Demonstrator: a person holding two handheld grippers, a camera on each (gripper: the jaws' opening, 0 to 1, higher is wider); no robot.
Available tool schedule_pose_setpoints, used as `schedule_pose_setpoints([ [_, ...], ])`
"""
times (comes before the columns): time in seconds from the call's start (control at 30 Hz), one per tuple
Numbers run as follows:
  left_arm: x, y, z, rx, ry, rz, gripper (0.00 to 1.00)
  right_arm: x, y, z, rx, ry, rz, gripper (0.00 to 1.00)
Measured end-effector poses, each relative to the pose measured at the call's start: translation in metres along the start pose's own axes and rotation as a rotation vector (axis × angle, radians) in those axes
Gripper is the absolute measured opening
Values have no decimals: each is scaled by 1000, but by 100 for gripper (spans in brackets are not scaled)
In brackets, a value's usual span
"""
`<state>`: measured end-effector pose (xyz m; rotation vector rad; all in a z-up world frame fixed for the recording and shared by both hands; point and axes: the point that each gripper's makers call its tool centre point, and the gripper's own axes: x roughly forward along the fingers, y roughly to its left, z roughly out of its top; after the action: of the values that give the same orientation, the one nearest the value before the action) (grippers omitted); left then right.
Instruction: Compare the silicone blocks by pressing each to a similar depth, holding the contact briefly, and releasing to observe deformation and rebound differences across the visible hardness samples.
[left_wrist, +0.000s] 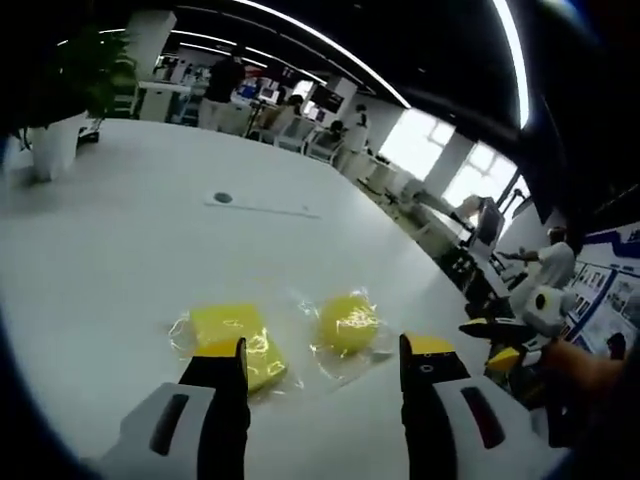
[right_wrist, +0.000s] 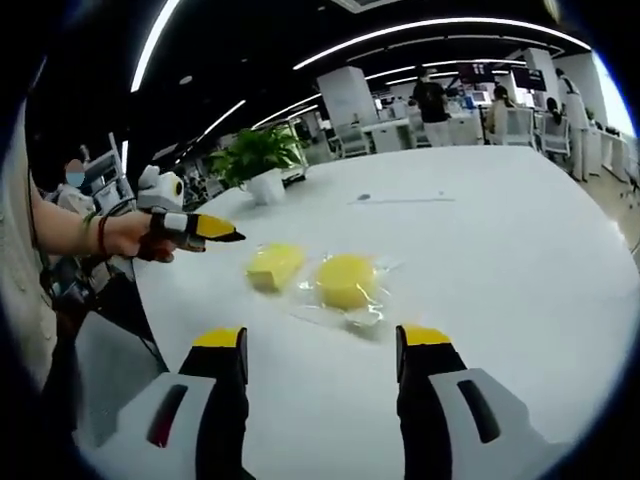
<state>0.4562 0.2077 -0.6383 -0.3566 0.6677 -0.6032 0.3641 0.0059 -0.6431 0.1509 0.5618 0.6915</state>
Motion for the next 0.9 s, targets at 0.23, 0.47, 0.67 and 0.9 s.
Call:
schedule_pose_setpoints([
  [0.23, 26, 2, 3, 3, 25, -19, 59, 4, -10, -3, 4, 18, -7, 54],
  [0.47, 52, 4, 7, -54, 23, -37, 56, 6, -17, -3, 10, 24, -7, 54],
  [0.67, 75, 8, 7, -69, 29, -23, 57, 10, -20, -6, 20, 29, -6, 53],
  [0.9, 103, 13, 3, -88, 52, 20, 57, 12, -25, -12, 40, 33, -7, 52],
])
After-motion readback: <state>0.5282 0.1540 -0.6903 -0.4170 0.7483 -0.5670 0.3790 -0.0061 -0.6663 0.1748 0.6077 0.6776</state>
